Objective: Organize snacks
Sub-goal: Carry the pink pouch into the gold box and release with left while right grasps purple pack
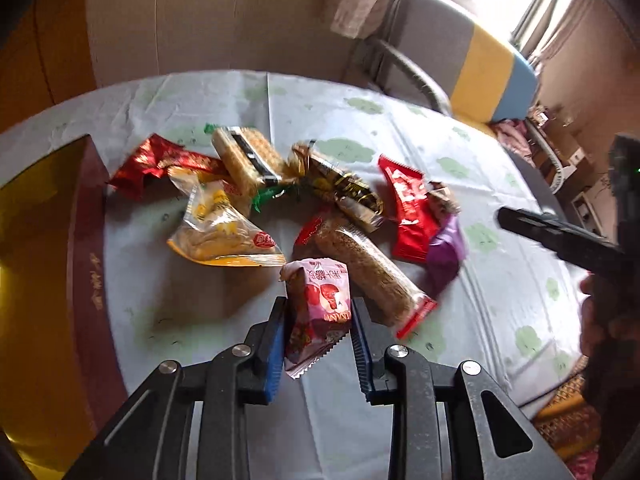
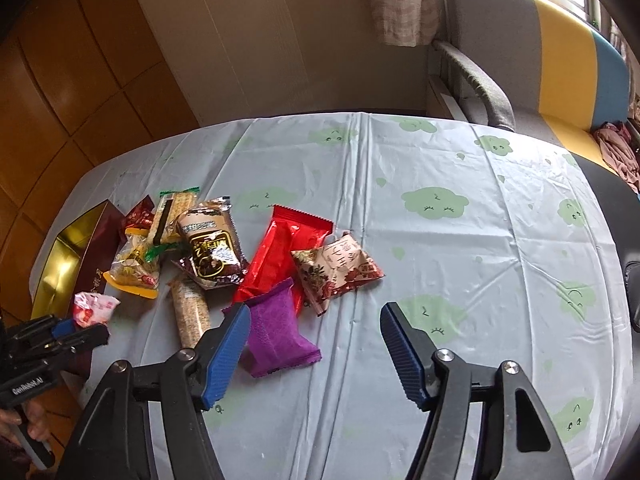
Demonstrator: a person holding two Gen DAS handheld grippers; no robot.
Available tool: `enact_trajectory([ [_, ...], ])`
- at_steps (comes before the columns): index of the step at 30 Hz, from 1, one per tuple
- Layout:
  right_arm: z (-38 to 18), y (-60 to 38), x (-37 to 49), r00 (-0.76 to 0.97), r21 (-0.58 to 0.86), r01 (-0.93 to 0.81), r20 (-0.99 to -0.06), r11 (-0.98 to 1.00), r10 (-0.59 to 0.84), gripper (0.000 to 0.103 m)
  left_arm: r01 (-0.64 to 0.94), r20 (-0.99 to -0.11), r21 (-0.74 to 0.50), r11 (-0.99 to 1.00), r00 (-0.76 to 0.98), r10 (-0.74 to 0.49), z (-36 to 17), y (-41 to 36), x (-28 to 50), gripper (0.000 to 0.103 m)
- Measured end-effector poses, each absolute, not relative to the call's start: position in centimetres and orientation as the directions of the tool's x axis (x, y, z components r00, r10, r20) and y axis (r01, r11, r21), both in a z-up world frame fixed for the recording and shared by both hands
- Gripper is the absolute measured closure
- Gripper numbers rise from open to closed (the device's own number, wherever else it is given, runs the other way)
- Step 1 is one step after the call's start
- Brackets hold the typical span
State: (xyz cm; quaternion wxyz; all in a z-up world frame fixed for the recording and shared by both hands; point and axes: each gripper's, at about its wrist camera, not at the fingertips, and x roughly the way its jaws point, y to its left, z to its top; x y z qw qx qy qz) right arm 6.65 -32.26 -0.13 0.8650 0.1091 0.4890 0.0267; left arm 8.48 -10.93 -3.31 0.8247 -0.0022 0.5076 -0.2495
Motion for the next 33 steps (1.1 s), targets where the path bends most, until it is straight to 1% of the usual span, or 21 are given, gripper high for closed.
enact_trajectory([
  [3, -1.0, -30.6, 6.9, 0.489, 0.182, 0.011, -0.859, 0.983, 0.154, 0.034, 0.398, -0.807, -0.276, 0.875, 0.399, -0.436, -1.2, -8.8, 7.9, 0.073],
  [6, -2.1, -29.4, 7.4, 0.452, 0.142, -0.019, -0.882, 0.99, 0.135, 0.034, 0.359, -0.781, -0.266, 0.895, 0.464, -0.418, 0.9, -5.6, 8.0, 0.073],
  [10, -3.2, -28.4, 7.7, 0.425, 0.095, -0.044, -0.899, 0.995, 0.104, 0.034, 0.243, -0.768, -0.221, 0.944, 0.553, -0.322, 2.4, -0.6, 9.8, 0.072],
  [14, -3.9, -27.9, 8.0, 0.42, 0.073, -0.049, -0.903, 0.996, 0.087, 0.034, 0.106, -0.803, -0.158, 0.982, 0.565, -0.19, 1.1, 4.9, 12.5, 0.072],
  [16, -4.2, -27.5, 8.2, 0.427, 0.07, -0.059, -0.9, 0.996, 0.089, 0.04, 0.068, -0.821, -0.133, 0.989, 0.551, -0.148, -0.3, 6.0, 13.8, 0.072],
  [18, -4.5, -27.1, 8.5, 0.429, 0.057, -0.066, -0.9, 0.996, 0.08, 0.047, 0.027, -0.84, -0.12, 0.992, 0.53, -0.116, -1.9, 7.2, 15.2, 0.072],
  [19, -4.6, -26.8, 8.6, 0.43, 0.036, -0.068, -0.901, 0.997, 0.062, 0.061, 0.013, -0.848, -0.108, 0.994, 0.521, -0.099, -2.7, 7.6, 15.8, 0.072],
  [20, -4.7, -26.5, 8.7, 0.432, 0.021, -0.078, -0.9, 0.997, 0.053, 0.064, 0.003, -0.858, -0.1, 0.995, 0.507, -0.088, -3.4, 7.7, 16.5, 0.072],
  [22, -4.7, -25.8, 8.6, 0.441, -0.002, -0.11, -0.897, 0.994, 0.047, 0.065, -0.023, -0.866, -0.098, 0.995, 0.494, -0.074, -4.5, 7.9, 17.4, 0.072],
  [26, -4.4, -24.8, 8.3, 0.457, -0.06, -0.145, -0.89, 0.988, 0.013, 0.066, -0.006, -0.872, -0.089, 0.996, 0.484, -0.075, -5.5, 7.2, 18.9, 0.07],
  [28, -4.1, -24.3, 8.1, 0.474, -0.091, -0.158, -0.88, 0.983, -0.005, 0.067, 0.013, -0.866, -0.076, 0.997, 0.495, -0.072, -5.7, 6.0, 19.4, 0.069],
  [29, -3.7, -24.1, 7.9, 0.489, -0.114, -0.163, -0.872, 0.98, -0.02, 0.067, 0.018, -0.865, -0.068, 0.998, 0.496, -0.068, -5.8, 5.7, 19.5, 0.066],
  [32, -2.8, -23.4, 7.2, 0.54, -0.166, -0.175, -0.84, 0.97, -0.047, 0.067, 0.005, -0.859, -0.075, 0.997, 0.508, -0.067, -5.6, 5.2, 18.8, 0.053],
  [33, -2.5, -23.2, 7.0, 0.554, -0.184, -0.176, -0.83, 0.967, -0.057, 0.067, -0.001, -0.855, -0.068, 0.998, 0.515, -0.058, -5.3, 5.2, 18.7, 0.052],
])
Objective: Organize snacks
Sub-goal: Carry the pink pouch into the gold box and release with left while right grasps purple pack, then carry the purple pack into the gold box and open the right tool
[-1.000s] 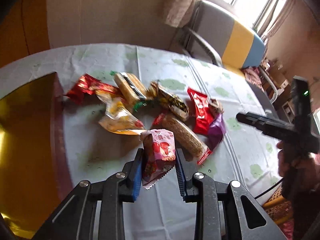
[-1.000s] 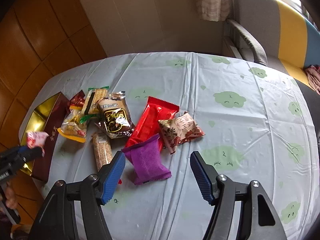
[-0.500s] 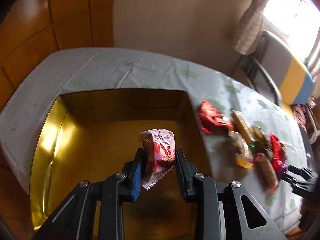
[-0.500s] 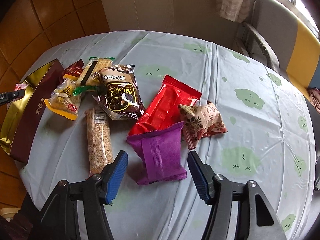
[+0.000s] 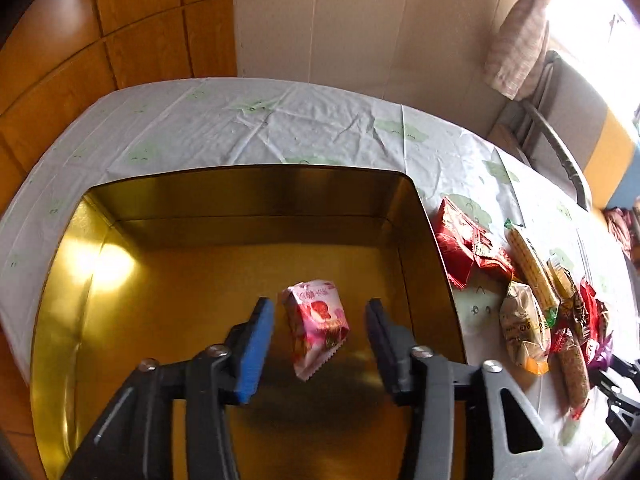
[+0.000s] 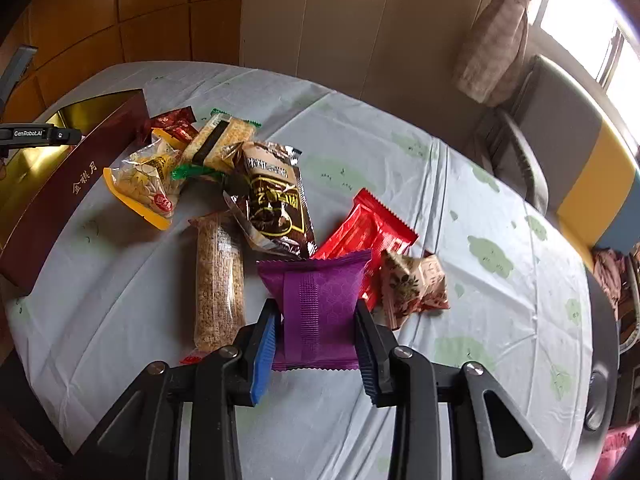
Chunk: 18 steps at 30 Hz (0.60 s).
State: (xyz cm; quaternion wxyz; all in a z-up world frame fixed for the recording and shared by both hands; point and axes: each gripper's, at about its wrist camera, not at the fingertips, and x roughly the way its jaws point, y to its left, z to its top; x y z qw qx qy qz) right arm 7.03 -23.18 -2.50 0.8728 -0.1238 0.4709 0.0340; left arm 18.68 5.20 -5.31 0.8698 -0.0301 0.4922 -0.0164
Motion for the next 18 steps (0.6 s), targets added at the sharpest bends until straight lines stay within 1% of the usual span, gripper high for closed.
enact_trajectory([
  [9, 0.9, -20.4, 5.2, 0.666, -0.318, -0.184, -0.736, 0.93, -0.119, 0.067, -0.032, -0.816, -0.014, 0.999, 0.578, 0.008, -3.4, 5.7, 12.9, 0.051],
  [15, 3.9, -16.4, 4.9, 0.723, -0.305, -0.208, -0.688, 0.93, -0.064, 0.067, -0.036, -0.802, 0.0, 0.999, 0.597, 0.021, -2.6, 6.0, 9.1, 0.051],
  [18, 5.4, -13.1, 4.8, 0.761, -0.301, -0.225, -0.648, 0.927, -0.026, 0.067, -0.04, -0.789, 0.004, 0.999, 0.614, 0.028, -2.0, 6.3, 7.6, 0.051],
])
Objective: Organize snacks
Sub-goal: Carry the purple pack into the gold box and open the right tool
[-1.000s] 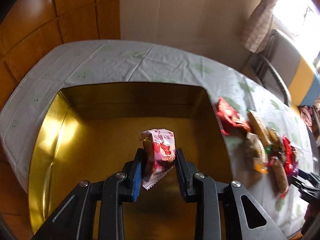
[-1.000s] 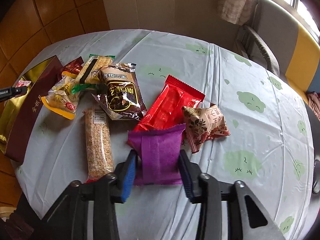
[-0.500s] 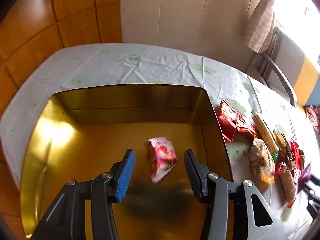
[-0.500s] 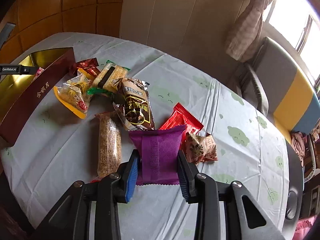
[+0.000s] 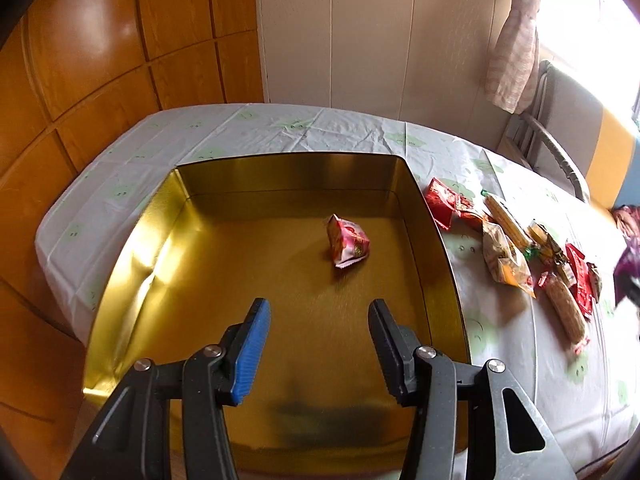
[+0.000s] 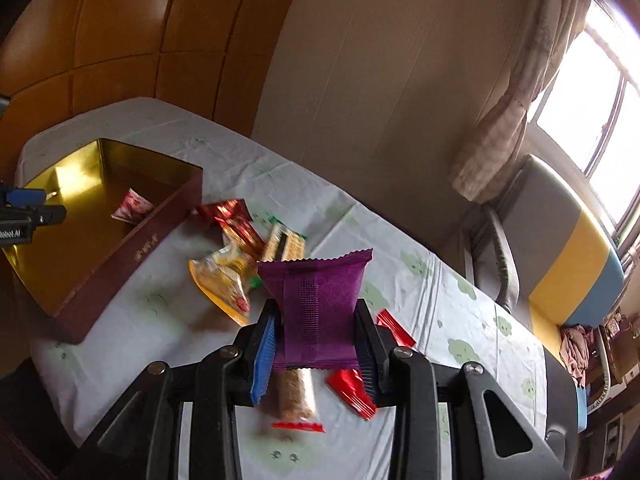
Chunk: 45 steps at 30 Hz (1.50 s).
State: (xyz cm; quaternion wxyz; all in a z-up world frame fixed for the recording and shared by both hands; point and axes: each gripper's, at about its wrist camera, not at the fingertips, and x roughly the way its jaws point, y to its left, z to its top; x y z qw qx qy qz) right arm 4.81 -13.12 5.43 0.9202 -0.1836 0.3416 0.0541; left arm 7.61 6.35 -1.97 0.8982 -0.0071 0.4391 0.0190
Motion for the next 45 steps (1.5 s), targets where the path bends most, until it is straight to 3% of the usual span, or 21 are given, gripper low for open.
enact_trajectory([
  [7, 8.1, -5.3, 4.6, 0.801, -0.258, -0.3, -0.591, 0.918, 0.096, 0.067, -0.1, -0.752, 0.013, 0.995, 0.655, 0.075, -0.5, 8.9, 5.0, 0.051],
  [18, 8.2, 2.5, 5.0, 0.767, -0.234, -0.41, -0.612, 0.882, 0.195, 0.067, -0.211, -0.749, -0.014, 0.977, 0.65, 0.13, -0.5, 14.2, 2.7, 0.051],
  [45, 4.3, 7.6, 6.7, 0.71, -0.276, -0.467, -0.684, 0.84, 0.17, 0.066, -0.29, -0.747, -0.07, 0.954, 0.649, 0.143, -1.3, 18.8, 1.0, 0.051],
])
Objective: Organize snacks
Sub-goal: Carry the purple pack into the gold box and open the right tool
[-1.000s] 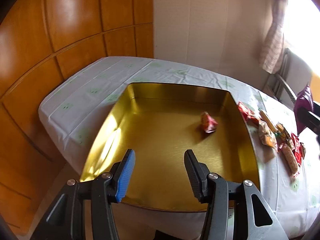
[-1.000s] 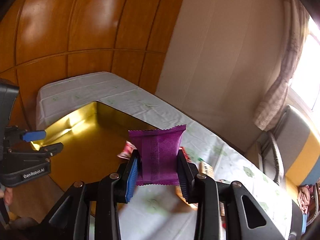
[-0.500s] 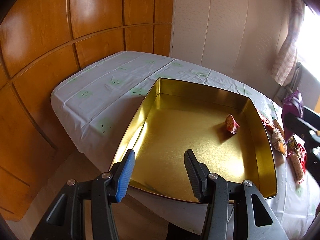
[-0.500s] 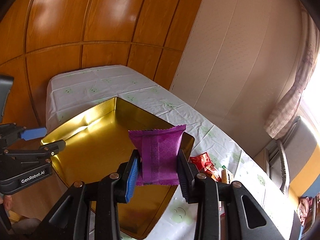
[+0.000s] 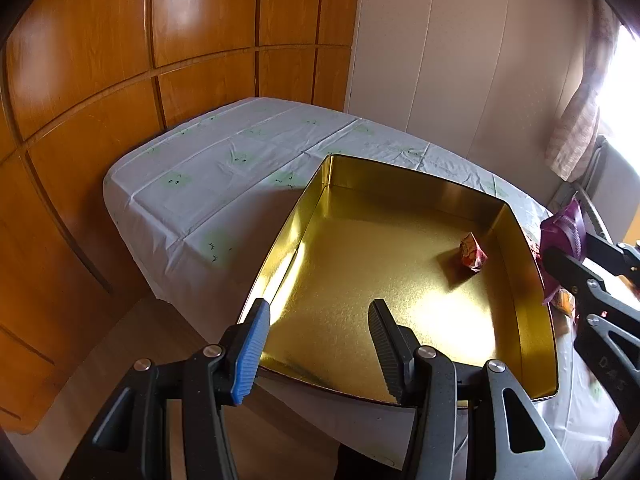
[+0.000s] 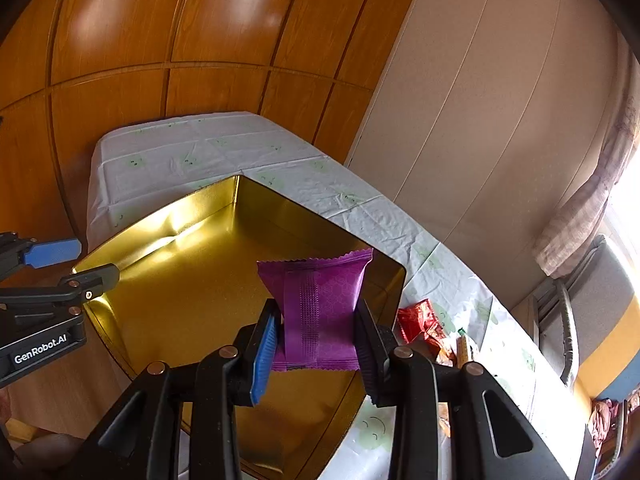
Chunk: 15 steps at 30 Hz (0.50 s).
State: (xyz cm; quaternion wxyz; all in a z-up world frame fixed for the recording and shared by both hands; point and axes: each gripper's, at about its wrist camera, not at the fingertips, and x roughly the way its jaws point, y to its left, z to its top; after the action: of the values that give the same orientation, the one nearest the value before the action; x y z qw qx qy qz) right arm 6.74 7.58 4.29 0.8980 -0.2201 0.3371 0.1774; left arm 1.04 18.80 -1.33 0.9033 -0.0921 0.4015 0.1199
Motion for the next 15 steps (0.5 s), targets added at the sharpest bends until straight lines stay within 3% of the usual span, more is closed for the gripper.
enact_trajectory([
  [15, 1.5, 4.8, 9.1, 0.6, -0.082, -0.435, -0.769, 0.897, 0.221, 0.06, -0.256, -0.748, -0.047, 0.966, 0.649, 0.136, -1.4, 17.6, 0.9, 0.051],
])
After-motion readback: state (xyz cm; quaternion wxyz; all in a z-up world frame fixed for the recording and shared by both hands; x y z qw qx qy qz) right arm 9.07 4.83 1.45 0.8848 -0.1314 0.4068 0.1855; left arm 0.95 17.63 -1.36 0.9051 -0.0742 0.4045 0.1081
